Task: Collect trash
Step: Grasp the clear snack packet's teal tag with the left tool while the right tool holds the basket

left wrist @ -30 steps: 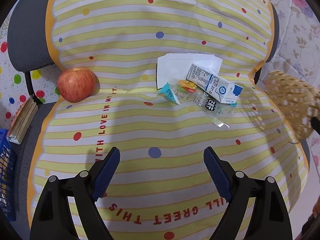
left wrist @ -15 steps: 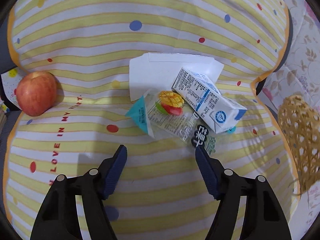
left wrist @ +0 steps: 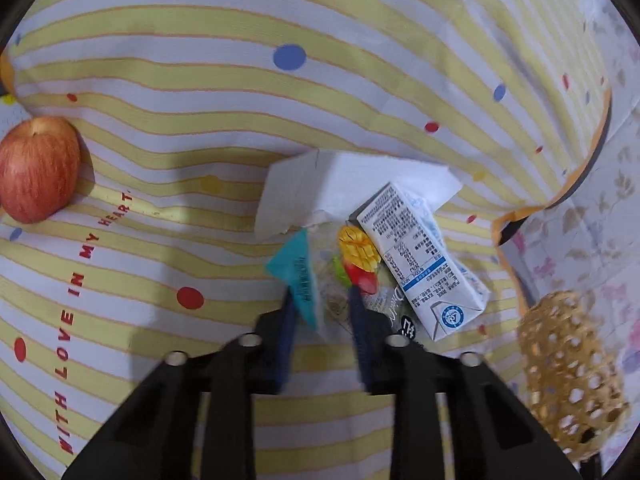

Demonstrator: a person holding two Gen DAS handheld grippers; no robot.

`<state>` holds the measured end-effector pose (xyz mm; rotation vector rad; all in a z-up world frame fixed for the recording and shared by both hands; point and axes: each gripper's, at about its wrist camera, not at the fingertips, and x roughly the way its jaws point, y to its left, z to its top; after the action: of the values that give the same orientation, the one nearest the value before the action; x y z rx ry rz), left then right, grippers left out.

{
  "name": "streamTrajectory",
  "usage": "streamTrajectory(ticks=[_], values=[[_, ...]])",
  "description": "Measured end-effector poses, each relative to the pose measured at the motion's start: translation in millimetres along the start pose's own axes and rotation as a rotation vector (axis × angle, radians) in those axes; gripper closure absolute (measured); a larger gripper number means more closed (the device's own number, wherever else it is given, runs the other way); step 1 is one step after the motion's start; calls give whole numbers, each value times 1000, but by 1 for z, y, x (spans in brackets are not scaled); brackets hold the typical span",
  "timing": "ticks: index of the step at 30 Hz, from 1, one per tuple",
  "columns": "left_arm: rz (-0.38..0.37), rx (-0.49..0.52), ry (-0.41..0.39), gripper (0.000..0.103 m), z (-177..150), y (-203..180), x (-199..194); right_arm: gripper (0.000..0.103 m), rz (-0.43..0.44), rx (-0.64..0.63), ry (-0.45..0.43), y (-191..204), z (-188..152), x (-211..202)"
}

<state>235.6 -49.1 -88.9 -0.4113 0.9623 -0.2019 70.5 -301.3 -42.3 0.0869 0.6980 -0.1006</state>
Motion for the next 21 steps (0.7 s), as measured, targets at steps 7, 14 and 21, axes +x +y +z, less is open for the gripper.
streamTrajectory(ticks=[7,14,21], values=[[-57,121,-173,100,-27,-10,-90,97,18,1,-12,6,-4,-21],[-57,249,-264,100,-63,-17,-167,97,38,5,-25,12,-11,-51],[-16,363,-300,100,-115,-29,-210,97,61,2,-5,19,-27,-77]])
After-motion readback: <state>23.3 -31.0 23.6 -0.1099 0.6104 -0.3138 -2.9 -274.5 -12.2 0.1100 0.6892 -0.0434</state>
